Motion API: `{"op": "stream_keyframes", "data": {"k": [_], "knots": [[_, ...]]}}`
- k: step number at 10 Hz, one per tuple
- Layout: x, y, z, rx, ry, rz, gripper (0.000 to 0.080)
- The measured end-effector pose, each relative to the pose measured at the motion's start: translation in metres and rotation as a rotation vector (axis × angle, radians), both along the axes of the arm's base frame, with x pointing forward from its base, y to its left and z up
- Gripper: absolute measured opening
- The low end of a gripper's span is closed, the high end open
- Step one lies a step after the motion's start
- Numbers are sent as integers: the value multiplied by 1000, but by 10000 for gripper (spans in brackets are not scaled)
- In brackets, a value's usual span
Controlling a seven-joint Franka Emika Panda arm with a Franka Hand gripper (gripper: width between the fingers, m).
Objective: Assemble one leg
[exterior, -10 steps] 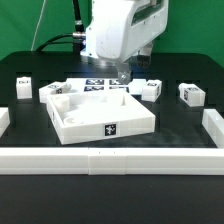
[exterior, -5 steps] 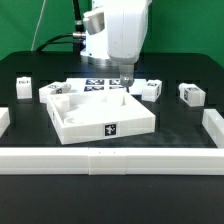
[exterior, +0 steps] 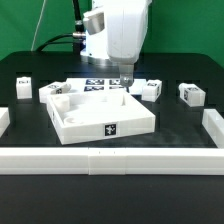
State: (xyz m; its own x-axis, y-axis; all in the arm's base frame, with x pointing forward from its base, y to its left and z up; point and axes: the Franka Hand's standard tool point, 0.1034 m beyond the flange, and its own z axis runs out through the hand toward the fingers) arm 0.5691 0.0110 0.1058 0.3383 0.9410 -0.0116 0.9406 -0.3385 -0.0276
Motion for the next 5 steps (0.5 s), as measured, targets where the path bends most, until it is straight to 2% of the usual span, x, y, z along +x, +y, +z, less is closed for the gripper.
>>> {"op": "stream_keyframes", "data": {"k": [1,3,5], "knots": [[4,-5,-1,3,-29,181,650],[-11,-21,-13,3,-46,327,650],[-21,-27,-21,-10,-49,526,650]]}}
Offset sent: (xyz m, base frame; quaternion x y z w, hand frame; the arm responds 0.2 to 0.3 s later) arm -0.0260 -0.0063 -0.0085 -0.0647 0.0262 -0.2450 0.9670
